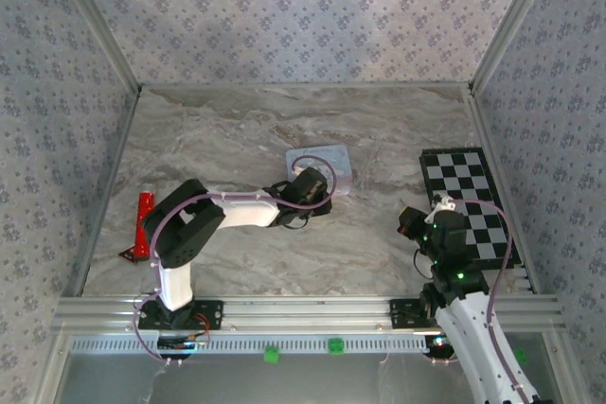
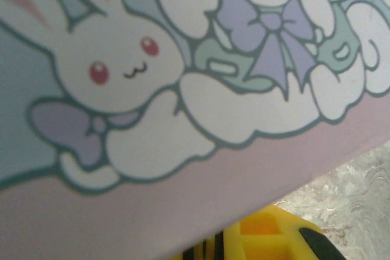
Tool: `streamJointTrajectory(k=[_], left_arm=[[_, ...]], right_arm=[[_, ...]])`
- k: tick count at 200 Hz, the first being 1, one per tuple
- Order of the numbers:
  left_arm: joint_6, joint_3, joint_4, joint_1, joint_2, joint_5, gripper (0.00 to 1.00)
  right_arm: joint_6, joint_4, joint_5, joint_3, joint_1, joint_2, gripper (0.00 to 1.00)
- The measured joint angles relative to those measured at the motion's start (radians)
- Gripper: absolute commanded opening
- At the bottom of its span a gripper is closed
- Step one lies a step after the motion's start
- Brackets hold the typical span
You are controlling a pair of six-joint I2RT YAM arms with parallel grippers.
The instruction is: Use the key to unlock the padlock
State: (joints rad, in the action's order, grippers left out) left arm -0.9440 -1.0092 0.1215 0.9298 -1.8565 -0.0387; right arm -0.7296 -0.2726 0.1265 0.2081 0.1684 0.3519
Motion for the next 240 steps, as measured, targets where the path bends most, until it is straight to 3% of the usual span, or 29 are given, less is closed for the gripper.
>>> streamJointTrajectory(k=[76,179,240], left_arm=[[-0.106,0.028,0.098,-0.005,0.002,0.089,0.08],[-0.254,0.179,0.375,-0.057,0.019,0.159,0.08],[-0.275,0.217,0.465,-0.068,0.02,0.174,0.08]], right_arm=[[-0.253,0.19,0.12,-0.028,0.18,0.22,0.0],[-0.517,0.658,0.177,-0.065,0.373,0.621,0.0],[-0.63,0.899,0.192,-0.047,0.404,0.869,0.0]])
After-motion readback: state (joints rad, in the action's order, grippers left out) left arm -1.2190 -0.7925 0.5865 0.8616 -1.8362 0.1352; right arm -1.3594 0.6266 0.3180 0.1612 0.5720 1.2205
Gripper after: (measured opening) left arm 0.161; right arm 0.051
